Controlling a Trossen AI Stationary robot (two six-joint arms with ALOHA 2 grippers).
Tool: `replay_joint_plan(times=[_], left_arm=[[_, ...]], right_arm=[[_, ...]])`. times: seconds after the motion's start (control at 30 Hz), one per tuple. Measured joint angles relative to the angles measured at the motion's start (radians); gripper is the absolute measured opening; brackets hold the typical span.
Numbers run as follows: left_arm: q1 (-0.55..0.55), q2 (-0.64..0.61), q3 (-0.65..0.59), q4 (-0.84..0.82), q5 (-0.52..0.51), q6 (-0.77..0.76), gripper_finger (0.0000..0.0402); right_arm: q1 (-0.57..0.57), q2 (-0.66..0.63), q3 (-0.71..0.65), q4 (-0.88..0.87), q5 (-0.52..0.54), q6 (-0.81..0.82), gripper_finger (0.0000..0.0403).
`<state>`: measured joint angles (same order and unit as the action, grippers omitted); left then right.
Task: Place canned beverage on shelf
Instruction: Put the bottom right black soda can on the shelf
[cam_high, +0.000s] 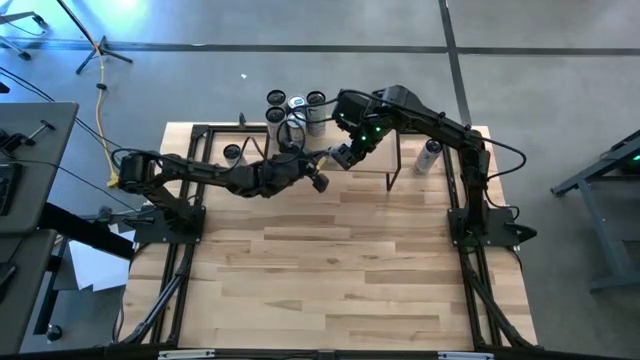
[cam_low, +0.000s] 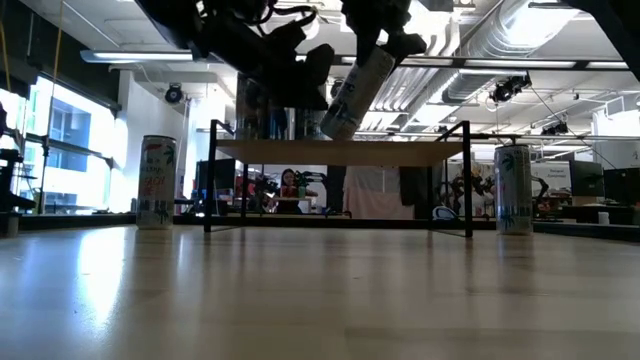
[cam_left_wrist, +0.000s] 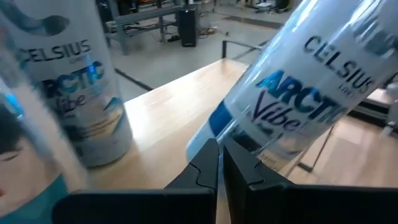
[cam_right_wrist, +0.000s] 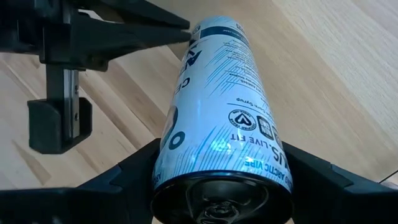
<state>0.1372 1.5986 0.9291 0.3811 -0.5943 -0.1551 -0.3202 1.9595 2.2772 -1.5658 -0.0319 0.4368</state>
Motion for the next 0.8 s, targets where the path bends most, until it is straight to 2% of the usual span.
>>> replay_joint_plan(times=[0.17,0.8], left_arm=[[0.003,0.025,0.0,0.053,0.016,0.0,0.0],[-0.004,0.032,0.0,0.043,0.021,0.001,0.0]], right_arm=[[-0.001,0.0,0.0,0.0,0.005,0.0,0.0261],[0.0,0.0,0.0,0.012,0.042,-0.026,0.0262]])
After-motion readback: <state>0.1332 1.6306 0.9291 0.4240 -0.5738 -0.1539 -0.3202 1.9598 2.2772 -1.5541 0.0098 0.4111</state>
